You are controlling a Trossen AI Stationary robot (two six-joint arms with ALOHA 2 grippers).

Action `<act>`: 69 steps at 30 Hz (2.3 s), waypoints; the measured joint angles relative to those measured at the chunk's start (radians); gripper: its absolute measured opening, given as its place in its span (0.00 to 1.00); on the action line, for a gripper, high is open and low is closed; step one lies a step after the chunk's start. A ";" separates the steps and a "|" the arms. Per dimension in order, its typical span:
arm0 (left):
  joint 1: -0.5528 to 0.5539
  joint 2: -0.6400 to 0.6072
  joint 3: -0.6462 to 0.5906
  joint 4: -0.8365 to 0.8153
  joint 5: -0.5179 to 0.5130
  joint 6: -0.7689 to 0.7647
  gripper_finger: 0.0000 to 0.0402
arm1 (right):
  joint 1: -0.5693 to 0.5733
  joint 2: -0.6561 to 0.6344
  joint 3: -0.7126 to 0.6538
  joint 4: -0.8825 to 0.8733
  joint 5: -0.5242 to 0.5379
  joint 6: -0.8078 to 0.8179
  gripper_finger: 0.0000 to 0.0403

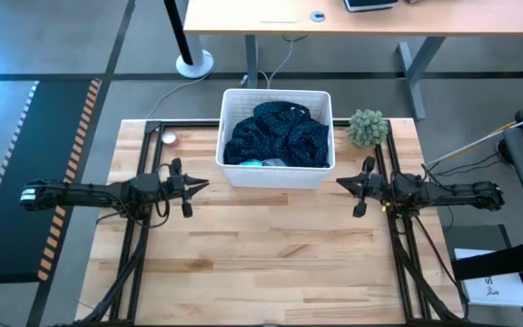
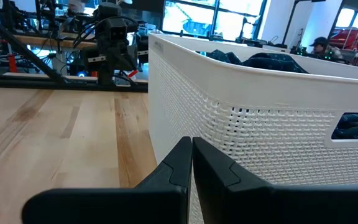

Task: Sort clothes
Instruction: Return to Home Position

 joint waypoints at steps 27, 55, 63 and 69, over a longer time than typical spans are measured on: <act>0.000 0.000 0.000 0.000 0.000 0.000 0.06 | 0.000 0.000 0.000 0.000 0.000 0.000 0.00; 0.000 0.000 0.000 0.000 0.000 0.000 0.06 | 0.000 0.000 0.000 0.000 0.000 0.000 0.00; 0.000 0.000 0.000 0.000 0.000 0.000 0.08 | 0.000 0.000 0.000 0.000 0.000 0.000 0.00; 0.000 0.000 0.000 0.000 0.000 0.000 0.08 | 0.000 0.000 0.000 0.000 0.000 0.000 0.00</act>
